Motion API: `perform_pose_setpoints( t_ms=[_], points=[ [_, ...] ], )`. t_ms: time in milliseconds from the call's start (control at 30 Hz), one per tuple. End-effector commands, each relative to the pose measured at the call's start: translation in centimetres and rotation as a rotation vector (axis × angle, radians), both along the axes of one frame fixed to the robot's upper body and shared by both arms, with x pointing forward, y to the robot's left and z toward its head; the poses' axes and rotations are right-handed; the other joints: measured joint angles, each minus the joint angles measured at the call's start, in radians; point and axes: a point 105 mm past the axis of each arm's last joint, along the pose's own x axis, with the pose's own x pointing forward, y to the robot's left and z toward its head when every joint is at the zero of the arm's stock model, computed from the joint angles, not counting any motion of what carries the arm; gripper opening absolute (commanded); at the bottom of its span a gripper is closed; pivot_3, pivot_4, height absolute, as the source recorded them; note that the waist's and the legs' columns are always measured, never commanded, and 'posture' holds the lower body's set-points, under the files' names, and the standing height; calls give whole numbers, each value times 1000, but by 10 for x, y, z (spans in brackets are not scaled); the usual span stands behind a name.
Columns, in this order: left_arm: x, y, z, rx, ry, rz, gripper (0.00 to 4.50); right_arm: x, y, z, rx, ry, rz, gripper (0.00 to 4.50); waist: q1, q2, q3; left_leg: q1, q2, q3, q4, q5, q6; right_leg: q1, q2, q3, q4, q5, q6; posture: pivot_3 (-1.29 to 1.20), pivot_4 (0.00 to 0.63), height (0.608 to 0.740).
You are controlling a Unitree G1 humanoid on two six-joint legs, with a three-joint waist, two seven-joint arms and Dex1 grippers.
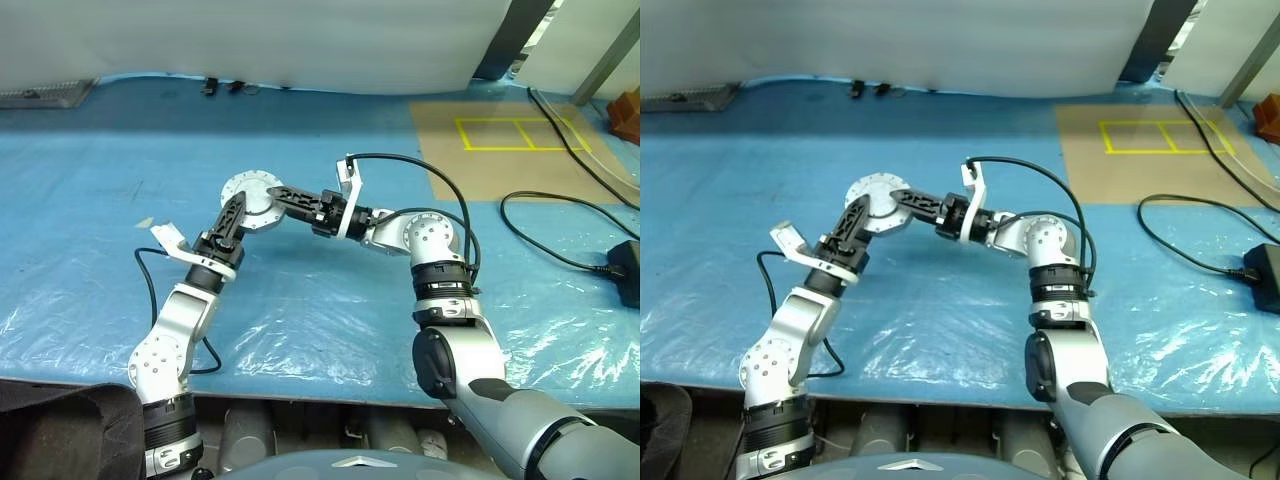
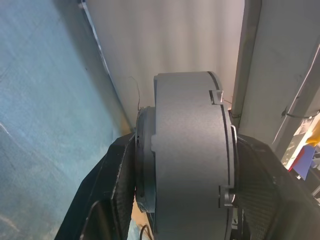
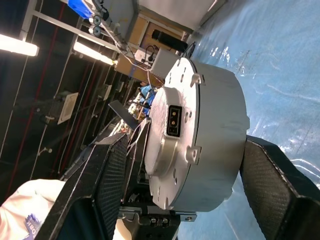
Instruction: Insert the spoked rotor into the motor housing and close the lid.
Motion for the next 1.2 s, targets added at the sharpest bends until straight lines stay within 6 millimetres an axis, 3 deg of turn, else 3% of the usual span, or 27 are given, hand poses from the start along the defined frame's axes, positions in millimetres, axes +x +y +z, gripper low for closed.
perform_pose_setpoints(
  t_ms=[33, 267, 367, 633, 733, 967, 1200],
  points=[
    [5, 16, 18, -36, -70, 98, 2546, 3, 4, 18, 28, -59, 2, 3444, 0, 0, 0, 0, 0, 0, 0, 0, 0, 0, 0, 0, 0, 0, 0, 0, 150, 740],
    [12, 42, 25, -162, -99, 257, 2546, 18, 0, 15, -2, -82, -97, 3444, -1, -1, 0, 0, 0, 0, 1, 0, 0, 0, 0, 0, 0, 0, 0, 0, 150, 740],
    [17, 71, 22, -214, -91, 418, 2546, 22, -1, 13, -14, -88, -120, 3444, 1, -2, 1, -1, 0, 0, 1, 0, 0, 0, 0, 0, 0, 0, 0, 0, 150, 740],
    [25, 169, -7, -78, 38, 882, 2546, 17, 4, 14, -19, -116, -90, 3444, -11, -5, 1, 0, -1, -1, 1, 0, 0, 0, 1, 0, 0, 0, 0, 0, 150, 740],
    [29, 193, -15, -34, 80, 961, 2546, 15, 6, 15, -19, -123, -81, 3444, -8, -10, 1, 0, -1, -2, 1, 0, 0, 0, 1, 0, 0, 0, 0, 0, 150, 740],
    [42, 216, -35, 9, 163, 991, 2546, 13, 7, 17, -20, -140, -70, 3444, 25, -13, 1, -1, 0, -2, 3, 0, 0, 0, 0, -1, 2, 1, 1, 0, 150, 740],
    [37, 210, -53, 18, 216, 1009, 2546, 12, 5, 16, -25, -147, -77, 3444, 39, -15, 1, 0, 1, -2, 4, 0, 0, 0, -1, -1, 5, 1, 0, 0, 150, 740]
  ],
)
